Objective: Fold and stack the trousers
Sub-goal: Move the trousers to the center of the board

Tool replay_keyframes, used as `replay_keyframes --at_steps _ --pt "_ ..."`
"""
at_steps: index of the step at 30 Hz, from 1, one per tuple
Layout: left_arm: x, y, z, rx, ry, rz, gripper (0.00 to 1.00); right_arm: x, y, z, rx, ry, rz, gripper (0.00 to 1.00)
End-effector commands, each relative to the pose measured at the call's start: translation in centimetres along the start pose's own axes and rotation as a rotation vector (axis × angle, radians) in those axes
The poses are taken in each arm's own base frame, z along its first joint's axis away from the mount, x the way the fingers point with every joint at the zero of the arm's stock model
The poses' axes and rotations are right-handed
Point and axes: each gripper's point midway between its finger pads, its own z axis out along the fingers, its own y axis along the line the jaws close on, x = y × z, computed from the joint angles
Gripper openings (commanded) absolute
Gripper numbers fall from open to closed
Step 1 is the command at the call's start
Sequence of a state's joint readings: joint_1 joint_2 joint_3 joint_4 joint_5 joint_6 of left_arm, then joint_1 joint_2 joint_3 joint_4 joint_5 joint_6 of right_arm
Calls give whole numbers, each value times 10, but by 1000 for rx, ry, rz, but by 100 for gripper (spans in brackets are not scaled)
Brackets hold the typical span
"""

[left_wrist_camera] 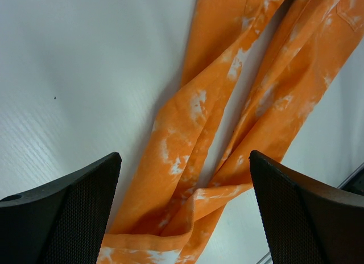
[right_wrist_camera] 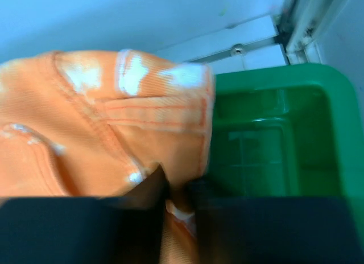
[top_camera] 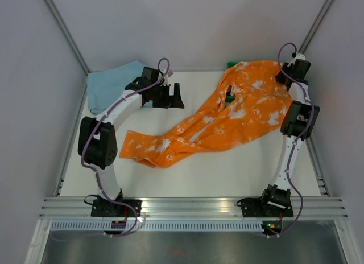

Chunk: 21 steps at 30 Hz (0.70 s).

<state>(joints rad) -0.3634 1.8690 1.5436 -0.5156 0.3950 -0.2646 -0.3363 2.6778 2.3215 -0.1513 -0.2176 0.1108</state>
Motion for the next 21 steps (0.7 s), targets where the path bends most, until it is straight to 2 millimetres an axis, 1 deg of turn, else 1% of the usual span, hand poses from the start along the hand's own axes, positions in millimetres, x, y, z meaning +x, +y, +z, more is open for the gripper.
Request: replay_keyframes --at_steps 1,2,4,7,8,9,10,11,12,13,14,15,16,17,18,19,20,21 --pt "-6 -3 0 -7 -3 -15 99 -32 16 2 -79 -102 18 8" --pt "-6 -3 -1 -8 -3 -11 99 -32 17 2 -81 -103 18 0" --pt "-7 -2 -2 -14 -2 -1 99 -32 20 2 -84 -101 9 0" --pt "-9 -3 -7 -23 -10 10 99 -40 27 -5 -92 -102 5 0" --pt "-9 -3 -10 -26 -11 12 99 -56 34 -15 -99 -121 0 0" --pt "-8 -2 -12 -33 -13 20 99 -65 39 -22 -105 -134 -4 0" --pt "-10 -3 -17 -37 -22 28 99 -68 47 -28 -119 -133 -11 0" --pt "-9 -1 -19 -48 -24 34 99 -97 60 -48 -135 -176 -30 0" --pt "-9 2 -20 -67 -28 38 99 -110 68 -60 -149 -197 -43 0" --pt "-8 3 -21 -72 -29 43 99 -111 83 -68 -172 -191 -58 0" --pt "-4 3 -22 -73 -26 46 99 -142 102 -98 -208 -246 -80 0" --pt "-2 1 -22 -55 -23 50 98 -152 115 -114 -234 -261 -88 0" --pt "2 -2 -21 -29 -17 56 98 -144 135 -122 -285 -237 -92 0" --pt "17 -7 -18 2 8 67 98 -170 155 -158 -317 -293 -105 0" --pt "21 -12 -15 25 6 119 98 -176 168 -175 -345 -306 -107 0" --pt "28 -14 -12 25 15 151 97 -157 185 -181 -380 -263 -92 0" --pt "44 -21 -8 34 42 188 97 -173 202 -216 -410 -298 -98 0" --pt "48 -22 -5 42 39 233 97 -173 213 -233 -429 -299 -100 0"
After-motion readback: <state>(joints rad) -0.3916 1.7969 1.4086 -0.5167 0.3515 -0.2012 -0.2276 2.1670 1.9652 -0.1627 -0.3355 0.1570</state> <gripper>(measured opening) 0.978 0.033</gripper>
